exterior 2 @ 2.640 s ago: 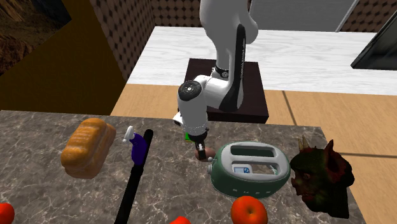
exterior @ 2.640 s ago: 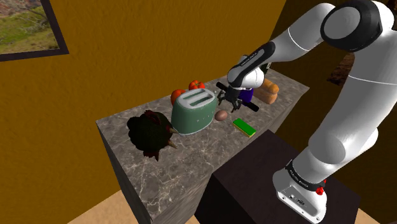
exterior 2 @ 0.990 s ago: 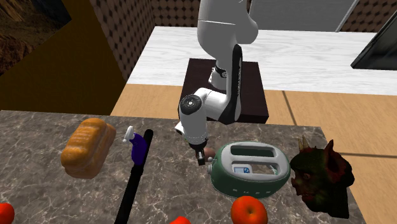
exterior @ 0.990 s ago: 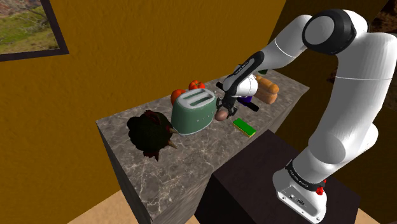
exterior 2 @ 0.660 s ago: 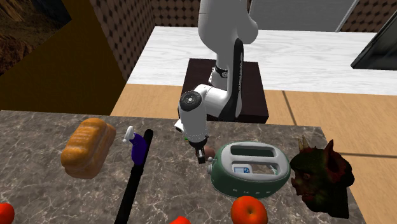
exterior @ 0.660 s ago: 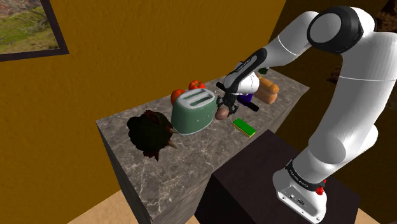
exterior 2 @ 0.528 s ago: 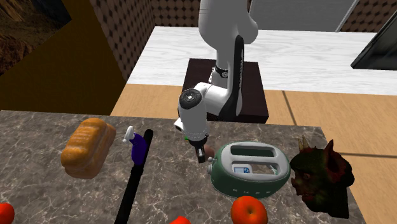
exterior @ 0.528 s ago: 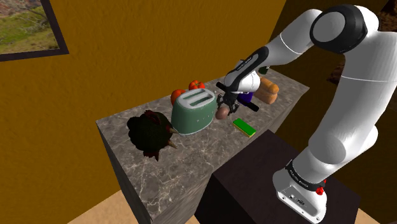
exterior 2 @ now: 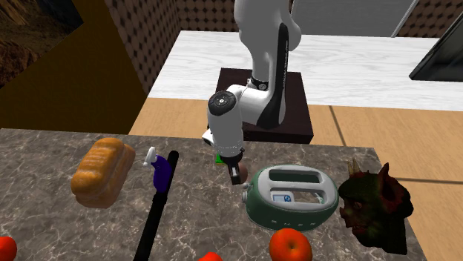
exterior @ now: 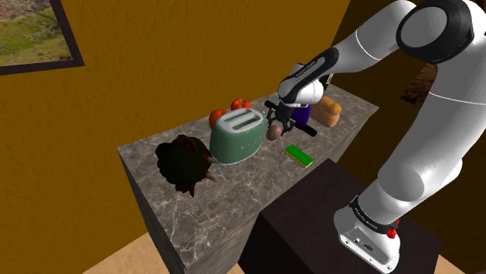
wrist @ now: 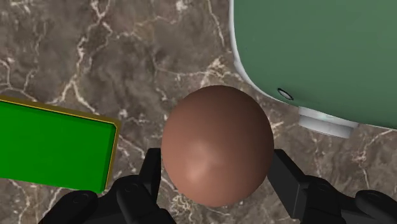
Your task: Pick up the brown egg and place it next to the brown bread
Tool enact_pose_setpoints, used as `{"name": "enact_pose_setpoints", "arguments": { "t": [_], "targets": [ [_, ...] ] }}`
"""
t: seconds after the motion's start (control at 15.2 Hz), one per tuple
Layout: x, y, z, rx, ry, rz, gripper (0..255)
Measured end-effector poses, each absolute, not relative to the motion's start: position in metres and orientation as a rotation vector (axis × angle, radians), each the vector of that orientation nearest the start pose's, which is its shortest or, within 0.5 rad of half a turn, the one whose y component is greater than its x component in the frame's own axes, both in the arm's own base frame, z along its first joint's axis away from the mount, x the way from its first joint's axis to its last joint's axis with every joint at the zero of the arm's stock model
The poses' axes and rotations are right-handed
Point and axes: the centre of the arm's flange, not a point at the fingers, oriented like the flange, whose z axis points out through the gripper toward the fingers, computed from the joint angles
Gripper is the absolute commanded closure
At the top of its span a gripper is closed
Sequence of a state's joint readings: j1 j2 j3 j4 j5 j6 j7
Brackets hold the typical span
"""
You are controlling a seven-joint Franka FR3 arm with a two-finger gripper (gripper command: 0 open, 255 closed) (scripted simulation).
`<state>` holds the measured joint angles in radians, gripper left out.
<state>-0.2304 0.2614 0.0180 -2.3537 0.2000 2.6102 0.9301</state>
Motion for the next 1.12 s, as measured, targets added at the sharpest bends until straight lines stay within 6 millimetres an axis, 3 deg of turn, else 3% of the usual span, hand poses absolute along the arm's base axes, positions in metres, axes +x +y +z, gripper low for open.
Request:
{"name": "enact_pose_setpoints", "arguments": {
  "t": [1.12],
  "targets": [
    [0.501, -0.113, 0.308, -2.408, 1.862, 0.064, 255]
  ]
}}
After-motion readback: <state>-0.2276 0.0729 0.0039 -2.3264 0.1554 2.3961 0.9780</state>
